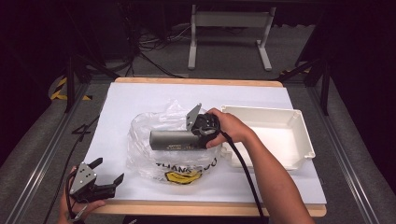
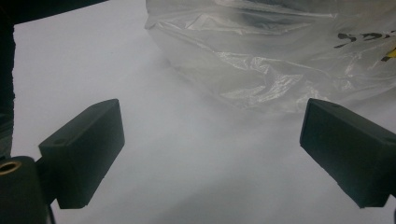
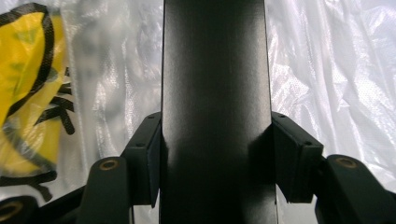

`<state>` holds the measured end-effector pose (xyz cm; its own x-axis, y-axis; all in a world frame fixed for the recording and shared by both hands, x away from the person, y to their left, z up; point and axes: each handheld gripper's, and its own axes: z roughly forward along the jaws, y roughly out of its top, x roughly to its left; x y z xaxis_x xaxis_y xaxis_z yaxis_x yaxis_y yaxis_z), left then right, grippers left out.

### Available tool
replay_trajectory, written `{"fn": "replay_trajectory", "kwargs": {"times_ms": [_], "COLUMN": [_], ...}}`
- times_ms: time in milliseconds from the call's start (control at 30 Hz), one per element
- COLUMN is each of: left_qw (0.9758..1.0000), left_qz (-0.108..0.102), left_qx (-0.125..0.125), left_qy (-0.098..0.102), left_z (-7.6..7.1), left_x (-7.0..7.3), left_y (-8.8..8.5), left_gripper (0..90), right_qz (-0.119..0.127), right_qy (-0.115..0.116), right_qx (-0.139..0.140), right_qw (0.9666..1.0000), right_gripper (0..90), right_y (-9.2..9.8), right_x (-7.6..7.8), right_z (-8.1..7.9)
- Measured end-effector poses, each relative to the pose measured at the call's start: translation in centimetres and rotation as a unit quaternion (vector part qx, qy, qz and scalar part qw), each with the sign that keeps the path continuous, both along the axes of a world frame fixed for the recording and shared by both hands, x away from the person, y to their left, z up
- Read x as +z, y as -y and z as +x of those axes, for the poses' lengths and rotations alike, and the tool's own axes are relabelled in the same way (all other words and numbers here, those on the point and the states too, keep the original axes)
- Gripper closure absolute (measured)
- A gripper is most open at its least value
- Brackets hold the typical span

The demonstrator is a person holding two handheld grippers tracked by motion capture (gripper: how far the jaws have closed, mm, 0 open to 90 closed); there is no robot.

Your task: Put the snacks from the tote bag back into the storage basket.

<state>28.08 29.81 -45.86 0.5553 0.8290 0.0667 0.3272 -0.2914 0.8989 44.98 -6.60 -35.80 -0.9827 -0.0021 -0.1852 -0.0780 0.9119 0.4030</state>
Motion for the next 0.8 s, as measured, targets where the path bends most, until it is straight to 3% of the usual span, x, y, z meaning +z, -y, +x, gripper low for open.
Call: {"fn": "replay_trajectory", "kwargs": {"times_ms": [533,800], "left_qw": [1.0000,1.0000], "left_qz": [0.001,0.002], "left_qx": [-0.002,-0.002], "left_qy": [0.000,-0.001], "left_z": [0.1,0.1], "left_x": [0.0,0.0], "left_y": [0.0,0.0], "left_gripper": [7.3,7.3], "right_qz": [0.030,0.027], "right_qy": [0.007,0.010], "right_qx": [0.017,0.029], "right_qw": [0.9994,0.9992], "right_gripper": [43.0,42.9], "right_y": [0.7,1.4], "right_x": [2.6,3.6], "right_z": [-0.6,-1.2]}}
